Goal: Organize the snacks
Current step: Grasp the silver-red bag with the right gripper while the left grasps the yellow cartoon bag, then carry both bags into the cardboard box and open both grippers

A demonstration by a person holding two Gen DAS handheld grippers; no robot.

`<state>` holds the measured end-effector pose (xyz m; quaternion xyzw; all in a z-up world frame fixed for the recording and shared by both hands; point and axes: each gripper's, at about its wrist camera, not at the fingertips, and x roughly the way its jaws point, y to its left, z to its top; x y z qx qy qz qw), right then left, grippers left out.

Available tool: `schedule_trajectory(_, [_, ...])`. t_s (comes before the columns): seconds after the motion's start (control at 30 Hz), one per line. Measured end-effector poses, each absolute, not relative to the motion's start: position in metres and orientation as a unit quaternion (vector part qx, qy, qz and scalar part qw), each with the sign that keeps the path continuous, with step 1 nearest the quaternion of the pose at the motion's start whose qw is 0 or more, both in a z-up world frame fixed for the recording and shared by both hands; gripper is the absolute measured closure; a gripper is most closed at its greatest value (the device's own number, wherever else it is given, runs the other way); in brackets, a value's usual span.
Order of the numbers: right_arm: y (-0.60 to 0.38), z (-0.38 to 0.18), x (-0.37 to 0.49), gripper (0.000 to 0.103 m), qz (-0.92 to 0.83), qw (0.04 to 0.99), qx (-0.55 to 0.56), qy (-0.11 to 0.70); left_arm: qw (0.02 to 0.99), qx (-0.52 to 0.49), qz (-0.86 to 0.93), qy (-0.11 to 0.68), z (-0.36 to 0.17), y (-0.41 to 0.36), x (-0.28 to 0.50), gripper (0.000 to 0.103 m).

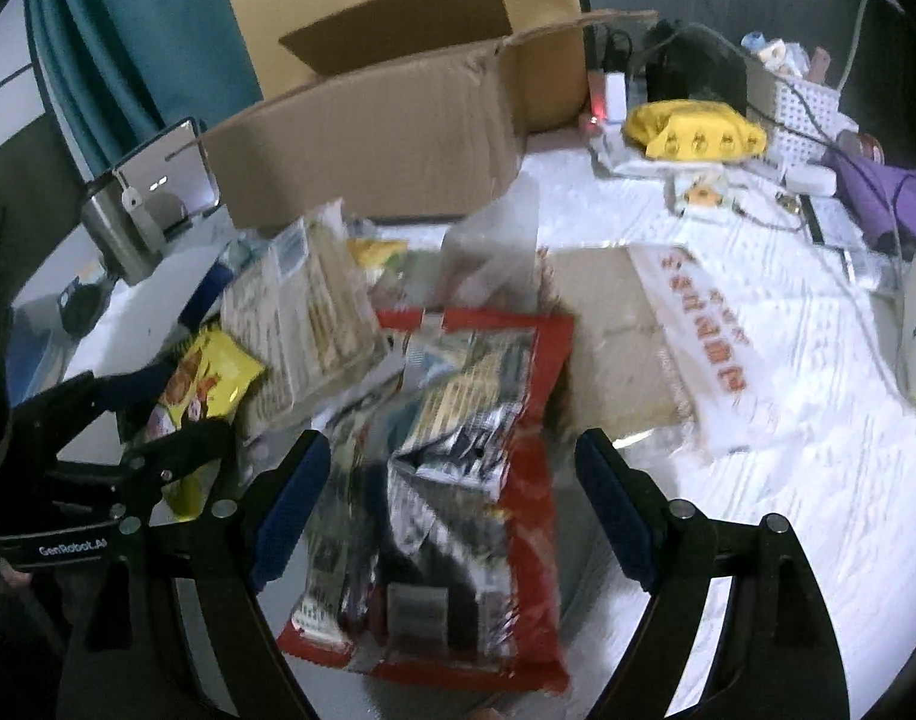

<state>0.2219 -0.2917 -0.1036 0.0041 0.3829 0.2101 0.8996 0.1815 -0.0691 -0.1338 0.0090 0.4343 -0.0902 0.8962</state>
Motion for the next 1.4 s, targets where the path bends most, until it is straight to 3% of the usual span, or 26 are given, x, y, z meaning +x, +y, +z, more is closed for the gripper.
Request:
schedule_trajectory(0.3, [-0.279,-0.117,0.207,0.017,0.200,0.902,-0.038,0.380,0.896,-0.002,-0.089,0.435,-0.136,-0.059,0.173,0.015])
schedule_trajectory(0.37, [-0.276,-0.119,0.205,0.018,0.200,0.900,-0.049,0.384,0.896,-0.003,-0.098,0.433,-0.135,-0.059,0.172,0.025])
schedule_trajectory(0.47, [-0.271,-0.120,0.200,0.029,0.205,0.900,-0.066,0.380,0.896,0.003,-0.107,0.431,-0.133,-0.061,0.170,0.034])
schedule_trajectory(0.53, [-0.270,-0.118,0.199,0.038,0.205,0.900,-0.067,0.378,0.896,0.004,-0.112,0.429,-0.131,-0.062,0.167,0.038])
schedule_trajectory(0.6, [-0.270,-0.116,0.197,0.039,0.200,0.902,-0.071,0.376,0.898,0.004,-0.117,0.425,-0.128,-0.062,0.164,0.040])
schedule_trajectory(1.4, [-0.276,-0.039,0.205,0.039,0.203,0.927,-0.070,0.306,0.931,0.002,-0.127,0.343,-0.067,-0.039,0.148,0.043])
